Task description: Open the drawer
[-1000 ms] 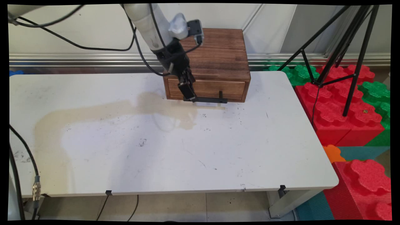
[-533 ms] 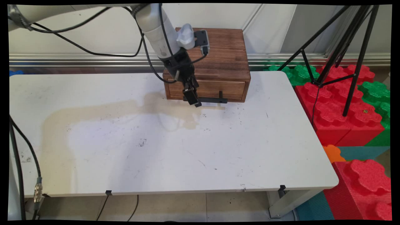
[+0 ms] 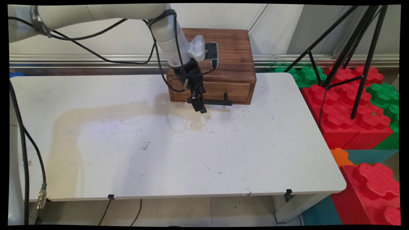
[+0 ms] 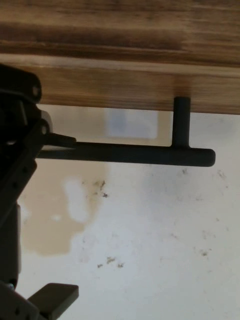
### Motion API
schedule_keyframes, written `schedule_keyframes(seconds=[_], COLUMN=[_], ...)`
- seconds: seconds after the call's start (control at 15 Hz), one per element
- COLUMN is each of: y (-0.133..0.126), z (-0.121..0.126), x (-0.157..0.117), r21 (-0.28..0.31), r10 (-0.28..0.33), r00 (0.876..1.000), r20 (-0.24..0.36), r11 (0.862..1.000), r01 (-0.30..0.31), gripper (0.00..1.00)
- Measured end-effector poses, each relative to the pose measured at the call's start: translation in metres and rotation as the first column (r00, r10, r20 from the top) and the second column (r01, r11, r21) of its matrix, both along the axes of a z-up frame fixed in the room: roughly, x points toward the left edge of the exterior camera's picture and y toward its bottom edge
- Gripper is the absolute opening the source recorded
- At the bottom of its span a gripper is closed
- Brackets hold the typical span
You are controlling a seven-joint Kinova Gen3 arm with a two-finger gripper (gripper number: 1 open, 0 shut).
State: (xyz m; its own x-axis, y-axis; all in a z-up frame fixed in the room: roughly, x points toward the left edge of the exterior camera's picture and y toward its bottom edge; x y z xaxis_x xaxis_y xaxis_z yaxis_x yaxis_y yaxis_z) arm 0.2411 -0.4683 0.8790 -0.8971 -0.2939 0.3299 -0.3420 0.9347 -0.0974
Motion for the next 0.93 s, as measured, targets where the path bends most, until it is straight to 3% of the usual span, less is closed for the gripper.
schedule_keyframes(seconds=[0.33, 0.93], y=[-0.01, -0.018], z=[-0.013, -0.03], x=[-0.004, -0.007], r21=[-0.011, -0.007], r10=[-0.054, -0.148], r00=[0.998, 0.983], r20=[0.04, 0.107], r11=[0.998, 0.989], r01=[0.054, 0.15], gripper=[1.0, 1.0])
